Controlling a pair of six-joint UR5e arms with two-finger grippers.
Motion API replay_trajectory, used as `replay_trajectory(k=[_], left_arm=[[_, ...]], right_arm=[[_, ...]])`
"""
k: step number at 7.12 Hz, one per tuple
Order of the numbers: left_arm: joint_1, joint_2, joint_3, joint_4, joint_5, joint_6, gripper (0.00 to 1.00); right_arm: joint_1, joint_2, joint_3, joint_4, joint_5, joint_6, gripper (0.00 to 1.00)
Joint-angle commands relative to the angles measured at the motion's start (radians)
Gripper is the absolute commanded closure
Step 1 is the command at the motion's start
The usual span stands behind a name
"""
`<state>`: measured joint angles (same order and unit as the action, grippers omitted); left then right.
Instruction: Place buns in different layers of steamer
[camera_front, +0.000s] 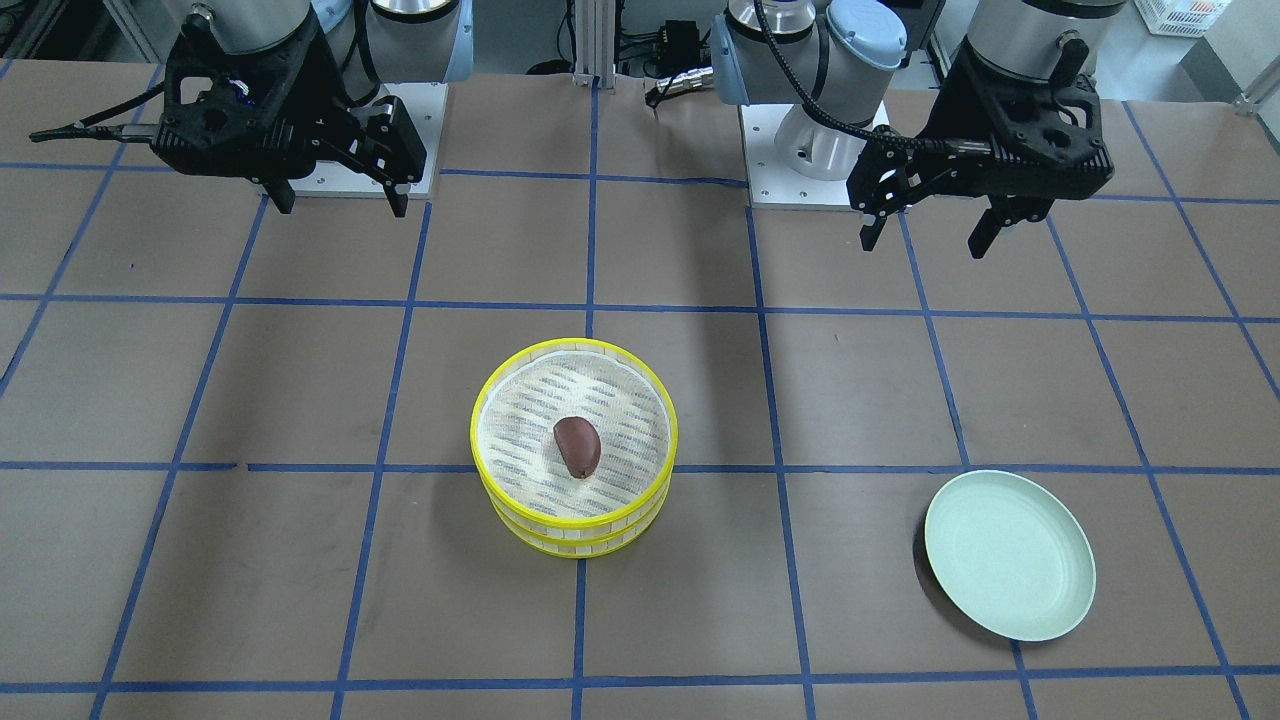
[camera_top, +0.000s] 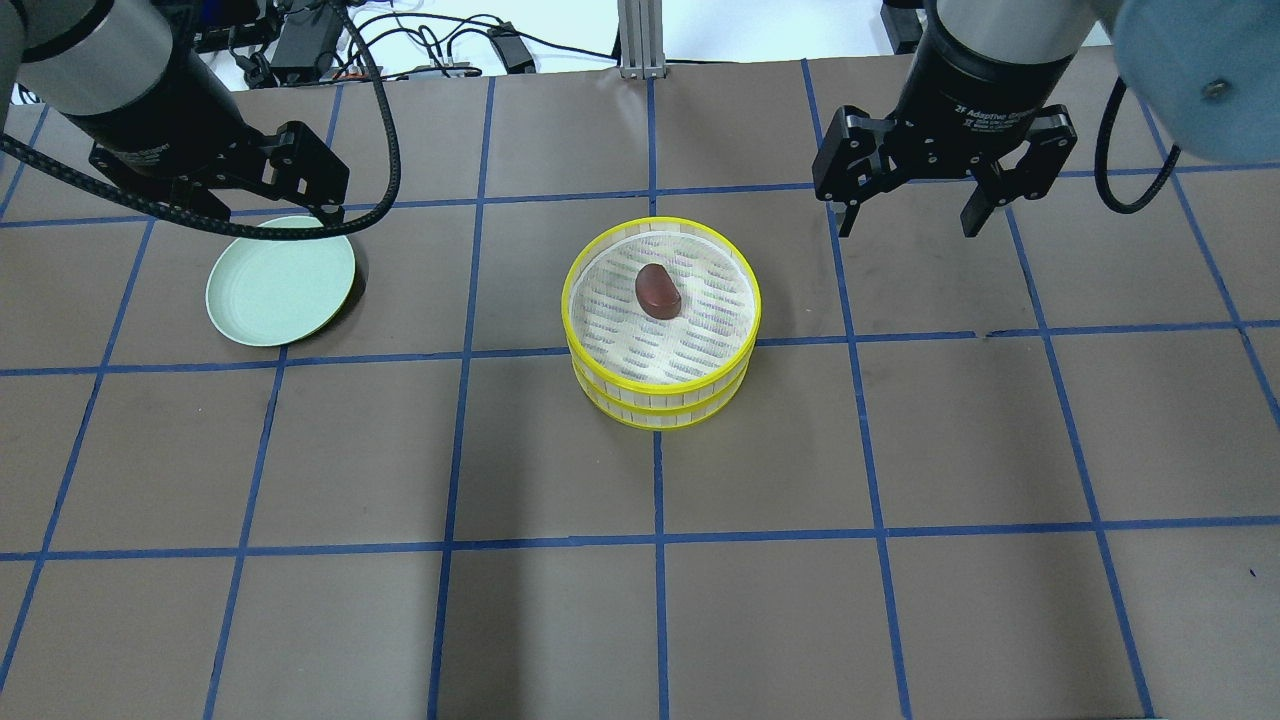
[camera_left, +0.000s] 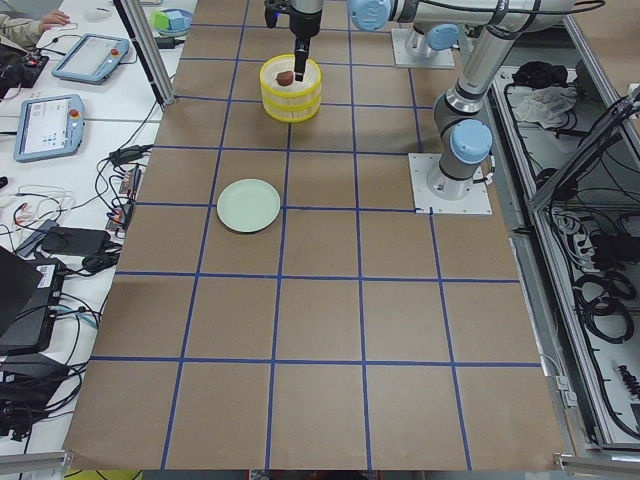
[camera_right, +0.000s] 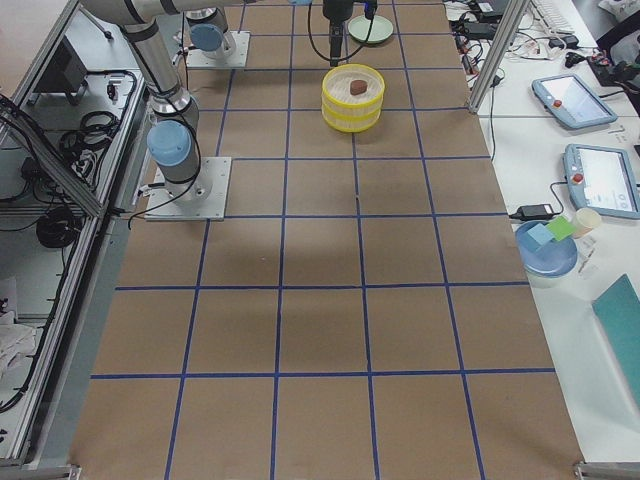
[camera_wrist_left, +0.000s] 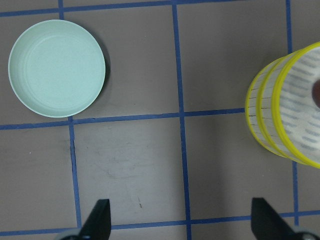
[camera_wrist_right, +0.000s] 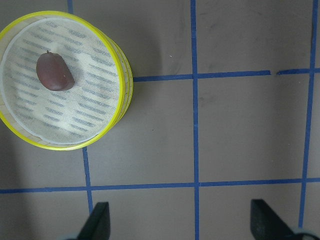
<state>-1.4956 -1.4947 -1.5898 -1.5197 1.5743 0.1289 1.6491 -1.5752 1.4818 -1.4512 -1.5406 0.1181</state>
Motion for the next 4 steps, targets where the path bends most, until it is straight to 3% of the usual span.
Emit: replay_trajectory(k=[1, 4], left_arm=[[-0.002, 0.001, -0.001, -0.005, 0.029, 0.0, 0.0], [-0.002, 0.004, -0.002, -0.028, 0.029, 0.0, 0.0]], right_arm=[[0.0, 0.0, 0.0, 0.0, 0.001, 0.0, 0.0], [0.0, 0.0, 0.002, 0.0, 0.002, 0.0, 0.0]])
